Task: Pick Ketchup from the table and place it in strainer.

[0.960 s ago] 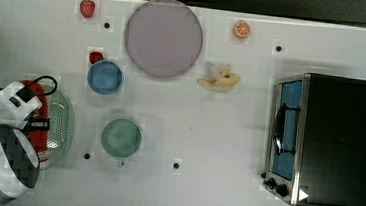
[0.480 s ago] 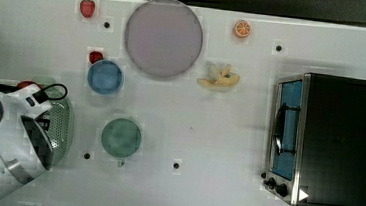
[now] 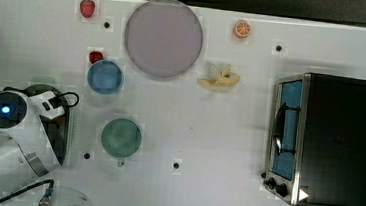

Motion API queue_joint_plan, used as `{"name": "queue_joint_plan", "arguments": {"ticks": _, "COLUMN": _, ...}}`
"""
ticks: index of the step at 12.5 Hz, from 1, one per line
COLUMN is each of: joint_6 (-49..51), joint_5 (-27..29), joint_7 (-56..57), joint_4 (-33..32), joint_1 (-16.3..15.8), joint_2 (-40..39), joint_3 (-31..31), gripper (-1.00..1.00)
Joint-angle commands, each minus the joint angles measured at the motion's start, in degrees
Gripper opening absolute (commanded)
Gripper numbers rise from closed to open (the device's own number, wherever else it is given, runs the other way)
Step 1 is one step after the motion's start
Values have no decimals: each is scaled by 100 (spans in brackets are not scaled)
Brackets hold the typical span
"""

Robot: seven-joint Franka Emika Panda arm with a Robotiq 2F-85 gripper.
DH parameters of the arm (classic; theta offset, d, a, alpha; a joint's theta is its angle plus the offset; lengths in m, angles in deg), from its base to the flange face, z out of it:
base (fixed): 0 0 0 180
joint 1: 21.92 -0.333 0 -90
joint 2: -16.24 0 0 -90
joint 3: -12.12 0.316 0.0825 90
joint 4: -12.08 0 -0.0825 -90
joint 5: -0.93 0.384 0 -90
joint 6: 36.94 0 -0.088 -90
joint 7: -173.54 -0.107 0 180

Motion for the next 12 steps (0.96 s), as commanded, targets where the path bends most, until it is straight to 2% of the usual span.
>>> {"name": "queue_joint_plan", "arguments": {"ticks": 1, "joint_6": -107, "joint_5": -87, "joint_7": -360, "joint_4": 178, "joint_1": 42, "joint_2": 425, "joint_3": 105, "gripper": 100}}
{"name": "queue_joint_plan", "arguments": {"ticks": 3, "joint_6": 56, "joint_5": -87, "joint_7": -835, "joint_4": 175, "joint_1": 155, "joint_2": 809, "joint_3": 93, "gripper": 100}}
{"name": "queue_joint_plan", "arguments": {"ticks": 5, "joint_6": 640, "joint_5": -86, "joint_7": -922, "joint_4": 201, "joint_1": 403, "joint_2": 1339, "joint_3": 88, "gripper": 100}}
{"name": "queue_joint_plan", "arguments": {"ticks": 9, "joint_6": 2048, "joint_5": -63, "joint_7": -913, "joint_4": 624, "joint_1": 1156, "joint_2": 2287, "joint_3": -84, "gripper": 100}}
{"name": "queue_joint_plan", "arguments": {"ticks": 12, "joint_6": 3143, "joint_5": 29, "joint_7": -843, "joint_4": 1230, "joint_1": 1629, "joint_2": 2643, "joint_3": -610, "gripper": 100}}
